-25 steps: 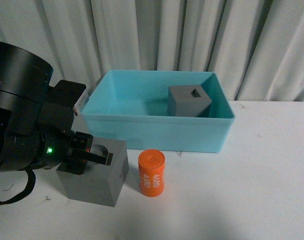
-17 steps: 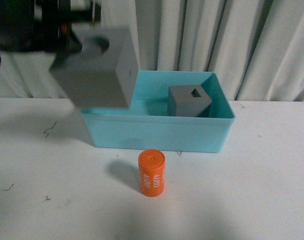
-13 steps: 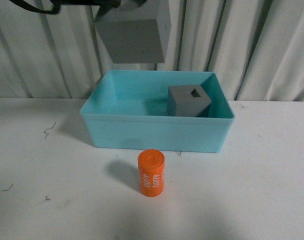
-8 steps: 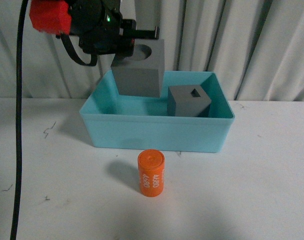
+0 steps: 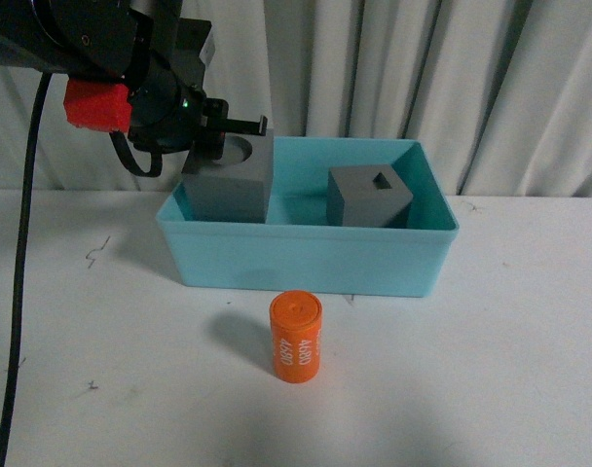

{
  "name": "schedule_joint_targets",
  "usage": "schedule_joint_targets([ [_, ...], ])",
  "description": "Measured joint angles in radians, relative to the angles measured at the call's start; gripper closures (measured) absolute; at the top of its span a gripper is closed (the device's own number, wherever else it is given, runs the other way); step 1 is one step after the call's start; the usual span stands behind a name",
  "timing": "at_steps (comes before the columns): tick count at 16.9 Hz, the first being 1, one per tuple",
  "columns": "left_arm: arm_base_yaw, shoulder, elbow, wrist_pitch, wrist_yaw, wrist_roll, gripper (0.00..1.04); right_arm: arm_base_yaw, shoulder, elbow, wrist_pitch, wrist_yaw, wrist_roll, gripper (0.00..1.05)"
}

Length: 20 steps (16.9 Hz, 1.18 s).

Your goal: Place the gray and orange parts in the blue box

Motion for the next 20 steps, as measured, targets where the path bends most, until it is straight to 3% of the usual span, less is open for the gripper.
schedule_joint_targets([
  [3, -0.006, 0.0, -0.006, 0.01, 0.001, -0.002, 0.86, 0.0, 0.0, 0.0, 0.0, 0.0, 0.0, 0.06],
  [8, 0.001, -0.034, -0.088, 0.013, 0.018, -0.045, 0.35, 0.0, 0.0, 0.0, 0.0, 0.0, 0.0, 0.06],
  [11, 0.01, -0.222, -0.189, 0.018, 0.098, -0.132, 0.05, 0.0, 0.0, 0.0, 0.0, 0.0, 0.0, 0.06],
  [13, 0.006, -0.501, -0.384, 0.056, 0.18, -0.232, 0.07, 0.0, 0.0, 0.0, 0.0, 0.0, 0.0, 0.06],
  [16, 0.016, -0.901, -0.736, -0.009, 0.255, -0.34, 0.07, 0.0, 0.0, 0.0, 0.0, 0.0, 0.0, 0.06],
  [19, 0.08, -1.285, -1.048, -0.266, 0.237, -0.467, 0.07, 0.0, 0.0, 0.0, 0.0, 0.0, 0.0, 0.06],
  [20, 0.063, -1.419, -1.14, -0.378, 0.235, -0.507, 0.07, 0.0, 0.0, 0.0, 0.0, 0.0, 0.0, 0.06],
])
